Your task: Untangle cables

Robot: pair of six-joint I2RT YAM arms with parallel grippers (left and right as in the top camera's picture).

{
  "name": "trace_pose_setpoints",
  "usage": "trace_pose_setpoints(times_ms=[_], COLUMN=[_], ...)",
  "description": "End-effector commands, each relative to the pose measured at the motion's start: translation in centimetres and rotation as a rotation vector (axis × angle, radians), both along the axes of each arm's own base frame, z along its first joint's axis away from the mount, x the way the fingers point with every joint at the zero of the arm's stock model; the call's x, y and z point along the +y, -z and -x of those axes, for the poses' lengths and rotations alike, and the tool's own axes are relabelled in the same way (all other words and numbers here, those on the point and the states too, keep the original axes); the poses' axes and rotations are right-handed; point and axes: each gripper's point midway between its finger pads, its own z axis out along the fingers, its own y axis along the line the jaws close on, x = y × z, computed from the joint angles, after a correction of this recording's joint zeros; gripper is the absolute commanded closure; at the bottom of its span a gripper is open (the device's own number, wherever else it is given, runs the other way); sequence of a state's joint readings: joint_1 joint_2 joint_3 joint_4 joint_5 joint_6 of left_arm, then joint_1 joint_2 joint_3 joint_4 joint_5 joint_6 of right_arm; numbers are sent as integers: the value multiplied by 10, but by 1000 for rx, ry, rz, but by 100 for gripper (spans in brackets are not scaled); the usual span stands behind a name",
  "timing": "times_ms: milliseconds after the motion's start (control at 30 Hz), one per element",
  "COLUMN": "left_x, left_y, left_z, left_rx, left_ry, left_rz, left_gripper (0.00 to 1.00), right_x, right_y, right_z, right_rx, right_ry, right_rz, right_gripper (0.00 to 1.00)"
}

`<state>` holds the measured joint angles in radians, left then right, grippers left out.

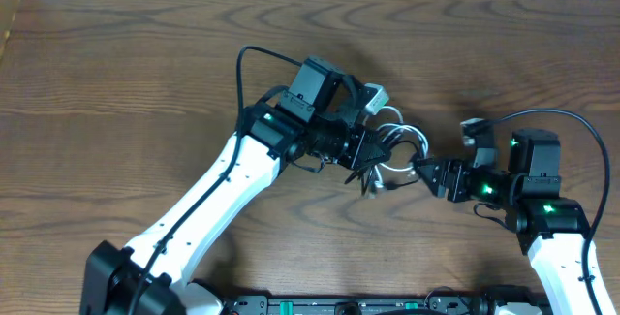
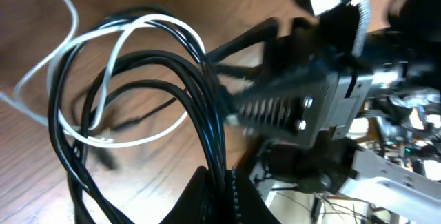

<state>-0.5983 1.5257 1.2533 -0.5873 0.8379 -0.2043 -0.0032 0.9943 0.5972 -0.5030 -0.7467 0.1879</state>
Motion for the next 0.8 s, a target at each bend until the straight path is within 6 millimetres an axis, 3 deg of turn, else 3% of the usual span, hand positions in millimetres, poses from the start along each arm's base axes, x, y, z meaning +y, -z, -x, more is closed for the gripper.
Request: trace_pose_setpoints(times_ms=[0, 133, 300, 400, 500, 600, 667, 767], left_x=[-2, 0, 4, 9, 15, 22, 25, 24], left_y=[-30, -44, -62, -63, -62, -59, -58, -61], left_z=[10, 16, 23, 18, 14, 10, 9, 11], left_rx=[-43, -65, -107, -130, -124, -106, -98, -88], left_ry=[52, 59, 66, 35, 13, -10, -19, -8], left_rz=[86, 114, 148, 131, 120, 108, 103, 119], left_gripper=[93, 93, 93, 93, 93, 93, 93, 93], right_x=[23, 21, 8, -3, -32, -92, -128, -151], right_y=[-20, -21, -8, 3, 27, 57, 66, 68], right_z=[14, 8, -1, -4, -5, 5, 19, 31], right_rx=[-80, -109, -67, -26, 65, 230, 317, 375], right_ry=[-172, -162, -65, 7, 154, 470, 688, 861], right_rz=[-115, -95, -22, 37, 176, 412, 528, 581], right_gripper=[36, 36, 79, 84, 84, 84, 83, 82])
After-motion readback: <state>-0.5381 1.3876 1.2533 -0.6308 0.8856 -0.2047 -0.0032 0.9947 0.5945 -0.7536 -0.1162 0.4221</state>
